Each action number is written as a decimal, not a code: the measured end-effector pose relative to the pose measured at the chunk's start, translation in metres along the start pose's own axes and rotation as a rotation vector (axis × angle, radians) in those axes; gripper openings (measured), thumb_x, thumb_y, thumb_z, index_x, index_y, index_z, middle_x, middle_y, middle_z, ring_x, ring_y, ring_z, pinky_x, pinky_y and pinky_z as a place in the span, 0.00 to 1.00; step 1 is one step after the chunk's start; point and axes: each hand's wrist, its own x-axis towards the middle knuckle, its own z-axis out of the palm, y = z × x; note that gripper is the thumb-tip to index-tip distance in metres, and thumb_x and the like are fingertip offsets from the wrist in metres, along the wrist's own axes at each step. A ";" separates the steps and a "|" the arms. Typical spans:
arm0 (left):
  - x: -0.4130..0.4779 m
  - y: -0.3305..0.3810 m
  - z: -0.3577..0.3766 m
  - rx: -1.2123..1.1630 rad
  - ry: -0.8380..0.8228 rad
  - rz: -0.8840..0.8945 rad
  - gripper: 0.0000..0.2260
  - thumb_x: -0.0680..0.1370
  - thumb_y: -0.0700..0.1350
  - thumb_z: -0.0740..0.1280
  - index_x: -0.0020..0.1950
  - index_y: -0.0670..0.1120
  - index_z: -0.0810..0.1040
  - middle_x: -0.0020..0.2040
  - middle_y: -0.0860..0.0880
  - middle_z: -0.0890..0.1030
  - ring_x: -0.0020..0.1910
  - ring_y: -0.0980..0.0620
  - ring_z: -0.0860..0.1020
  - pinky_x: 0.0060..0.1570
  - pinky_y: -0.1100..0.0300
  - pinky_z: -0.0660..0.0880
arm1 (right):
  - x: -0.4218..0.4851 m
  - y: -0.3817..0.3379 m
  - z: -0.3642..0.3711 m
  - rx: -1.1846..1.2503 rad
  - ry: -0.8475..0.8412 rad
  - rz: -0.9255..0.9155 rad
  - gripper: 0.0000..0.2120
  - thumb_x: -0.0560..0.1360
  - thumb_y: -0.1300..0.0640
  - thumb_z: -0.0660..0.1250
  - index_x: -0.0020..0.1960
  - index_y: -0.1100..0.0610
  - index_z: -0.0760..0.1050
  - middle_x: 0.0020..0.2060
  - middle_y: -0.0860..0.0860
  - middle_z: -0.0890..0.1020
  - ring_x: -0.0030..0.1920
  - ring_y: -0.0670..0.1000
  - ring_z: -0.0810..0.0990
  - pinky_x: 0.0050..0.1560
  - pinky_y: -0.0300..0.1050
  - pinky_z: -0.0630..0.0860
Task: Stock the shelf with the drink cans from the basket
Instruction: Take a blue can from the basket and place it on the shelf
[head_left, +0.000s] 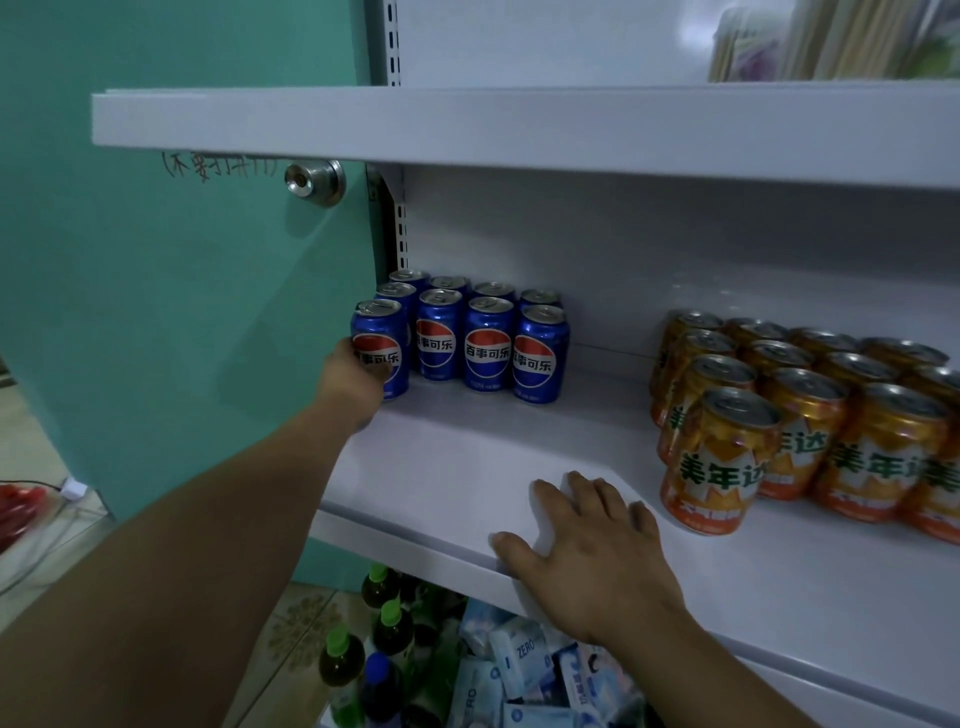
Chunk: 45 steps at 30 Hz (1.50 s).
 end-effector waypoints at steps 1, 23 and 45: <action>0.001 0.001 0.000 0.005 -0.003 -0.008 0.18 0.78 0.35 0.65 0.67 0.40 0.69 0.62 0.42 0.76 0.59 0.45 0.74 0.52 0.57 0.67 | 0.000 0.000 0.000 0.002 0.000 0.000 0.36 0.75 0.29 0.45 0.77 0.44 0.48 0.78 0.48 0.48 0.76 0.53 0.44 0.75 0.59 0.43; 0.001 -0.009 0.002 0.190 0.052 0.038 0.16 0.77 0.42 0.67 0.63 0.39 0.70 0.59 0.38 0.77 0.56 0.39 0.76 0.49 0.55 0.69 | 0.000 0.002 0.003 0.021 0.019 -0.009 0.36 0.75 0.29 0.45 0.78 0.45 0.49 0.78 0.49 0.48 0.77 0.53 0.45 0.75 0.58 0.42; -0.159 0.054 0.001 0.650 -0.548 0.378 0.31 0.78 0.54 0.65 0.77 0.46 0.58 0.76 0.45 0.61 0.73 0.46 0.63 0.68 0.57 0.61 | -0.063 0.044 -0.050 0.123 0.129 -0.007 0.31 0.77 0.36 0.58 0.74 0.51 0.63 0.72 0.53 0.67 0.70 0.54 0.66 0.66 0.46 0.66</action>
